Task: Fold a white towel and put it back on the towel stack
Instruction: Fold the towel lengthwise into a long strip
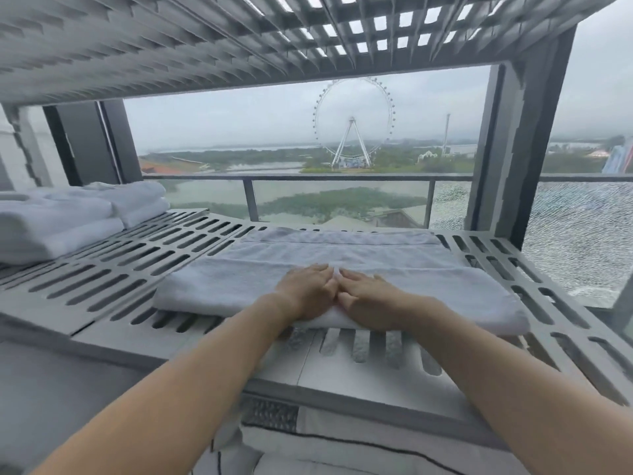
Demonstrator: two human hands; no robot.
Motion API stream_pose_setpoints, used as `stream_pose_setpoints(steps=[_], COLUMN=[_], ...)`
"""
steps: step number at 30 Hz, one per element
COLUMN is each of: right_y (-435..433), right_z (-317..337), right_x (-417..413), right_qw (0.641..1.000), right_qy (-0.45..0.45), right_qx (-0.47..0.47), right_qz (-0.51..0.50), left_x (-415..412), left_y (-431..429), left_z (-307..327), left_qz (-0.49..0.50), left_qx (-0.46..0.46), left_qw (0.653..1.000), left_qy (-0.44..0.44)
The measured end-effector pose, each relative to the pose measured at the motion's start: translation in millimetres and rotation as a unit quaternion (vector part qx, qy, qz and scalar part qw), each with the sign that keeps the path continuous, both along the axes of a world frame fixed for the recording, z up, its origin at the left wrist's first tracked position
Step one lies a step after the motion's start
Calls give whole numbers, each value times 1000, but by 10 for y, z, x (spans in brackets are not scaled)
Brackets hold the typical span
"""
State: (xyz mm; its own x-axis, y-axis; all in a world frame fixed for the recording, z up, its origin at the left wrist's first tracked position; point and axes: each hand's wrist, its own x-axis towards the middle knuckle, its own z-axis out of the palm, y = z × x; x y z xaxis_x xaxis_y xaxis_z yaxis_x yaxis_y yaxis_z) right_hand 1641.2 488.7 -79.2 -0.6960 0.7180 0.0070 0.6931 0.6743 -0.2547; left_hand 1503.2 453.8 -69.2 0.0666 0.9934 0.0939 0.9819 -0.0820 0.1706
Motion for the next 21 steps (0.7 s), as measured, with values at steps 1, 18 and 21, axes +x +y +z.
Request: stream_pose_setpoints(steps=[1,18,21], right_y=[-33,-352,-345], right_z=[0,-93,-96], right_x=[-70,-823,-824], right_qw=[1000,997,997], right_qy=[-5,-40,-41], right_qx=[-3,57,60], right_qz=[-4,-17,-22], left_x=[-76,-1156,-1157], left_y=[-55,-616,-621], left_z=[-14,-75,-67], left_qz=[3,115,112], left_qx=[-13,-41,-47], left_qw=[1000,992,992], left_qy=[12,26,20])
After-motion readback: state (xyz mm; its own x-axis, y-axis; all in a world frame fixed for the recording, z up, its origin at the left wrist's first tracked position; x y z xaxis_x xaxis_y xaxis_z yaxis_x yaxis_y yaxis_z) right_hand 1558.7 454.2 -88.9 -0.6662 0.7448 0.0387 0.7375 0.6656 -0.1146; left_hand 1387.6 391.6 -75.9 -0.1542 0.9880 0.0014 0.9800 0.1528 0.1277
